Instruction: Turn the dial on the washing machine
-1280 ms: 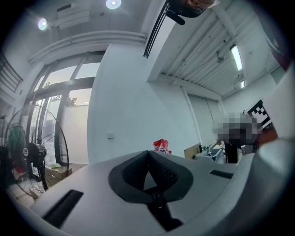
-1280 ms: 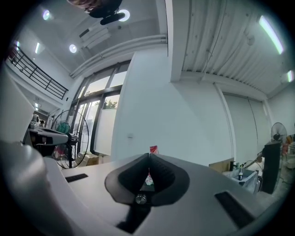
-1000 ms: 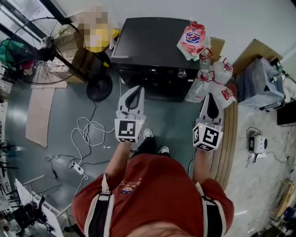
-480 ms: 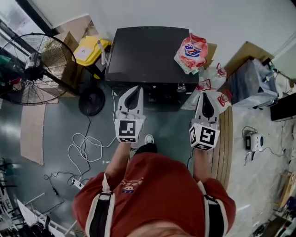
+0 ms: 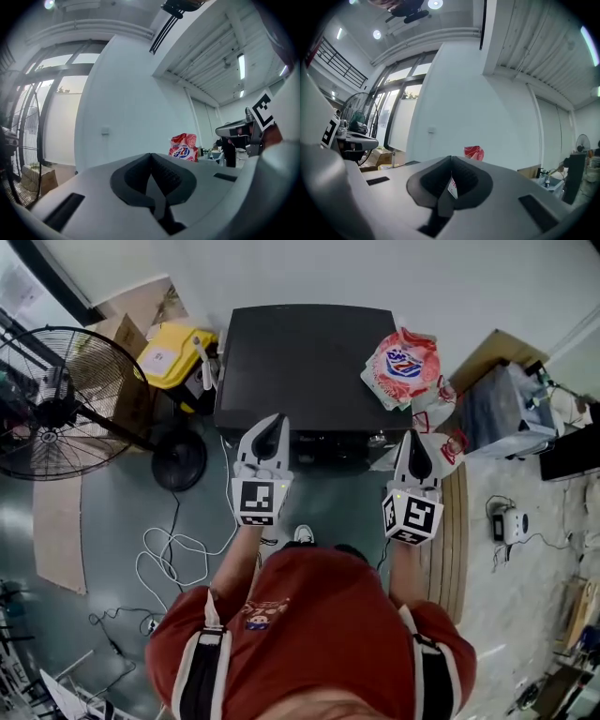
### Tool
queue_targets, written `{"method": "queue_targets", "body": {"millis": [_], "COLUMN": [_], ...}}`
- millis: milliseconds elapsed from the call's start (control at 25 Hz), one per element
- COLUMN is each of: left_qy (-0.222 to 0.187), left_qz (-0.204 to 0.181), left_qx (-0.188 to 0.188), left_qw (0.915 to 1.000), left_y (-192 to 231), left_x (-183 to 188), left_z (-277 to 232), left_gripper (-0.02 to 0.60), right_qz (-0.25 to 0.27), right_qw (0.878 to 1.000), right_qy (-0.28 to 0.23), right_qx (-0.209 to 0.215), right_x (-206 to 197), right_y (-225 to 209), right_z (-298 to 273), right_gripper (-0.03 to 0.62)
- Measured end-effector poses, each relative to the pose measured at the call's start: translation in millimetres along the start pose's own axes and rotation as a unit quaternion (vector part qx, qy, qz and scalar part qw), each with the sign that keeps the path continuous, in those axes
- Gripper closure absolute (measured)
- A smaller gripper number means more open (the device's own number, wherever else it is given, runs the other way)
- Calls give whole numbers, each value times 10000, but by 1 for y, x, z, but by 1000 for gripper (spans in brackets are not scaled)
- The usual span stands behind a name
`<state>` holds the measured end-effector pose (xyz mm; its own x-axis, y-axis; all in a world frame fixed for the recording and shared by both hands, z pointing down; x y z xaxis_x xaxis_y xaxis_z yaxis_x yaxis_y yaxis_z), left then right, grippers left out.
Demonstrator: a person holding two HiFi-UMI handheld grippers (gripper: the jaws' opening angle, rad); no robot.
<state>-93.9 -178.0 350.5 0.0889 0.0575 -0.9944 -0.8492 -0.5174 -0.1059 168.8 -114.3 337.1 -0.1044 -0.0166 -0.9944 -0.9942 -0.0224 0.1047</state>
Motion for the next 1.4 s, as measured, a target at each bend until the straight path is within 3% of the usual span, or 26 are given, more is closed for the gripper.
{"method": "queue_targets", "body": {"millis": [400, 600, 840, 1400], "left_qy": [113, 279, 500, 1117], "left_qz": [182, 232, 524, 411], "left_qx": [64, 96, 169, 69], "left_qw": [9998, 9993, 9972, 9929], "left_y": [32, 30, 19, -8], "left_x": [-33, -58, -87, -141], "left_z": [-16, -21, -22, -7], "left_gripper": [571, 571, 571, 571], "right_qz": [11, 64, 508, -353], "right_qw": [9996, 9995, 9971, 9896], "right_qy": [210, 304, 542, 1390], "right_qx": [-166, -11, 134, 136], "right_x": [-24, -44, -70, -153], "right_y": [17, 24, 28, 11], "right_z": [-29, -40, -47, -44], "right_gripper": [585, 585, 585, 559]}}
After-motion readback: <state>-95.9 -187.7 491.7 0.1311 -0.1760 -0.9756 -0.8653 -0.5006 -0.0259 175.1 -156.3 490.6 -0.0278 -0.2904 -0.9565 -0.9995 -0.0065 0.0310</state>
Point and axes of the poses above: the fingertips, and each gripper's own axes: z backward along the fingers, y to its left, x out of its top, the point moved 6 cm from there along z, backward along the fingers, and after that the axes turned 1 degree about z, right-handed, at the moved point
